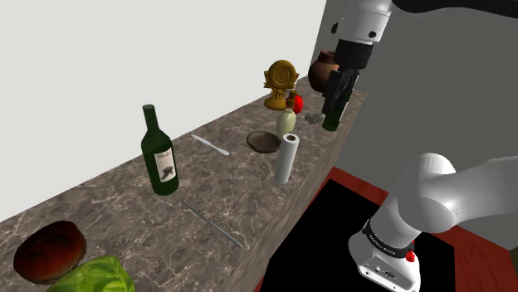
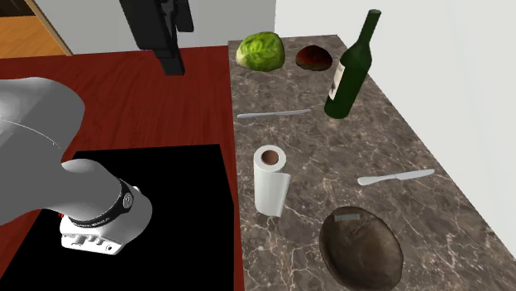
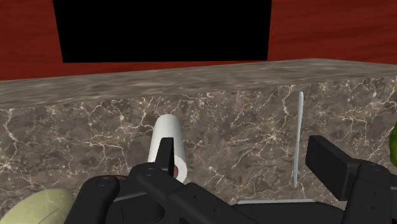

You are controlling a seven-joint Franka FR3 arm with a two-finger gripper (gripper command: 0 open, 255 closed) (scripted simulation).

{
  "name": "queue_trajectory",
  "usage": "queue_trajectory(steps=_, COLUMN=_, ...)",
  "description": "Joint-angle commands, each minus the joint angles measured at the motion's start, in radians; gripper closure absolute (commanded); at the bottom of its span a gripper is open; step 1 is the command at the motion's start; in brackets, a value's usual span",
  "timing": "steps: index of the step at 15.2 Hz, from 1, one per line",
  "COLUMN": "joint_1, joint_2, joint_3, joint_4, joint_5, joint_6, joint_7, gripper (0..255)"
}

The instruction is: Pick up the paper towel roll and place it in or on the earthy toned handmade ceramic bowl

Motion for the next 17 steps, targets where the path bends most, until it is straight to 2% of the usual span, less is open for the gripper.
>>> queue_trajectory(steps=1, joint_1=0.000, joint_2=0.000, joint_3=0.000, joint_4=0.000, joint_5=0.000, joint_6=0.000, joint_7=0.000, gripper=0)
queue_trajectory(steps=9, joint_1=-0.051, joint_2=0.171, joint_3=0.000, joint_4=-0.099, joint_5=-0.017, joint_6=0.267, joint_7=0.034, gripper=0)
queue_trajectory(steps=17, joint_1=-0.100, joint_2=0.411, joint_3=-0.009, joint_4=-0.117, joint_5=-0.035, joint_6=0.523, joint_7=0.075, gripper=0)
